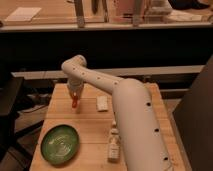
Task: Place the pepper in the ceramic cup
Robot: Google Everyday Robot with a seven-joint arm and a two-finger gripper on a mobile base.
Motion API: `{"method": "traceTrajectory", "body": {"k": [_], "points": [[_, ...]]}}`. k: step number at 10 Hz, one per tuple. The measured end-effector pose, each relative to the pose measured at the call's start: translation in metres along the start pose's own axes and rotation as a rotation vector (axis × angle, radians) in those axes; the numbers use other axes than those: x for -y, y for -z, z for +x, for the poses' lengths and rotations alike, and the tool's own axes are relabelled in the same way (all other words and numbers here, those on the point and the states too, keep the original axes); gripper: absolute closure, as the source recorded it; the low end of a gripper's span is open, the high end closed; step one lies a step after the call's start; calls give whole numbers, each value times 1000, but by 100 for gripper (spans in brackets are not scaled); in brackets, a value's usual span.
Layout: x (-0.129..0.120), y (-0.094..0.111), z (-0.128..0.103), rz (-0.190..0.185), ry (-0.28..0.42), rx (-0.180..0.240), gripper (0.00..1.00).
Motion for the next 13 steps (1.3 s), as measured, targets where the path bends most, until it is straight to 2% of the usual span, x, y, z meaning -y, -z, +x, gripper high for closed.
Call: {"method": "traceTrajectory", "body": {"k": [6, 13], "points": [[-9, 10, -2, 8, -18, -4, 98], [-15, 11, -1, 19, -23, -5, 98]]}}
